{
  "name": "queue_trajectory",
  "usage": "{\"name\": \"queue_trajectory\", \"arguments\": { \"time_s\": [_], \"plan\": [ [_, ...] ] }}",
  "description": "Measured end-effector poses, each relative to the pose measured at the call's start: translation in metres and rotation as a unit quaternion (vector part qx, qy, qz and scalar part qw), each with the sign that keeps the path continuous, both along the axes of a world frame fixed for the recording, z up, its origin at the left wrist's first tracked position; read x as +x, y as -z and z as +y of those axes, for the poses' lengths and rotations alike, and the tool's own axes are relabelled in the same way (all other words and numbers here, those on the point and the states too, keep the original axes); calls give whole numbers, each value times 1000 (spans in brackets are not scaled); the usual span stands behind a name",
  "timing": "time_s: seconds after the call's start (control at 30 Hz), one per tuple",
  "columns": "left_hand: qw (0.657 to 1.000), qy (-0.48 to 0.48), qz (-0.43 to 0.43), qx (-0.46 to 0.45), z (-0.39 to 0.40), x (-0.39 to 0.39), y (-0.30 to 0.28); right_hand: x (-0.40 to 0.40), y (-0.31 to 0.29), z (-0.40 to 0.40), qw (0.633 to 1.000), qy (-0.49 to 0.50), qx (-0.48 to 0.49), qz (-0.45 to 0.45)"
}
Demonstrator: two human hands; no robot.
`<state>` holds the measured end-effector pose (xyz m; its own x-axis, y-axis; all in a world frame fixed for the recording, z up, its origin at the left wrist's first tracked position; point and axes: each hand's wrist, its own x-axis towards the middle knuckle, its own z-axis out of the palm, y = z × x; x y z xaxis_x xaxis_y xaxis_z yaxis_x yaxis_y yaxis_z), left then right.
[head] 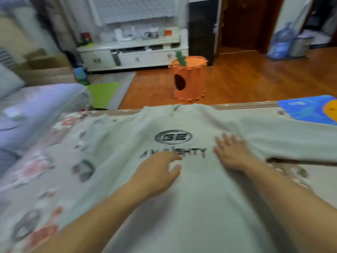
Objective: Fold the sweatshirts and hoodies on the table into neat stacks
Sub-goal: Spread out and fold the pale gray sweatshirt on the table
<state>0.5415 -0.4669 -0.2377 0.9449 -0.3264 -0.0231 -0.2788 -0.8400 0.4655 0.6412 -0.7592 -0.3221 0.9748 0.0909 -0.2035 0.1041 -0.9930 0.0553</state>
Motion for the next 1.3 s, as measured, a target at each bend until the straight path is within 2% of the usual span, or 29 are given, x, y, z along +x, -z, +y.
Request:
{"name": "queue_trajectory", "arguments": {
  "time_s": [0.1, 0.13, 0.17, 0.23, 0.27, 0.3, 0.37, 0.4, 0.5, 0.6, 0.73, 0.87, 0.9, 0.97, 1.03, 1.1, 1.17, 1.23, 1.3],
  "plan": [
    [977, -196, -65, -45, 157, -30, -4, -4, -13, 44, 984, 172, 13, -43],
    [957, -277, -72, -43, 204, -35, -3, -6, -22, 69, 983, 172, 10, -70],
    [935, -344, -70, -37, 245, -40, -1, -7, -30, 98, 986, 125, 7, -111],
    [907, -419, -38, -21, 300, -41, 8, -6, -31, 168, 985, -22, 50, -161],
    [902, -430, -6, -16, 317, -39, 16, -3, -29, 202, 981, -88, 55, -166],
    [902, -432, 24, -14, 328, -35, 23, 0, -25, 234, 983, -117, 59, -125],
    [905, -421, 57, -18, 336, -22, 33, 6, -15, 275, 988, -103, 94, -62],
    [906, -417, 62, -27, 338, -13, 36, 9, -7, 285, 986, -107, 110, -71],
    [918, -392, 32, -49, 334, 27, 37, 4, 12, 292, 977, -144, 96, -122],
    [921, -378, 20, -87, 321, 79, 33, 2, 12, 293, 975, -124, 131, -133],
    [911, -374, 63, -159, 302, 138, 40, 1, 13, 296, 973, -123, 129, -149],
    [887, -399, 77, -220, 300, 163, 56, 3, 15, 294, 976, -97, 150, -121],
    [872, -406, 84, -262, 306, 165, 57, 3, 14, 294, 977, -95, 154, -117],
    [819, -439, 58, -366, 324, 162, 44, 3, 15, 293, 977, -92, 153, -116],
    [750, -471, -55, -461, 353, 148, 16, 3, 15, 292, 977, -92, 150, -118],
    [678, -498, -178, -510, 394, 126, -14, 3, 14, 291, 978, -92, 145, -119],
    [636, -514, -240, -524, 435, 100, -29, 3, 13, 292, 978, -94, 139, -122],
    [591, -510, -238, -578, 456, 72, -33, 2, 12, 294, 979, -98, 131, -123],
    [535, -508, -175, -652, 469, 48, -24, 2, 12, 297, 980, -106, 120, -120]
  ]
}}
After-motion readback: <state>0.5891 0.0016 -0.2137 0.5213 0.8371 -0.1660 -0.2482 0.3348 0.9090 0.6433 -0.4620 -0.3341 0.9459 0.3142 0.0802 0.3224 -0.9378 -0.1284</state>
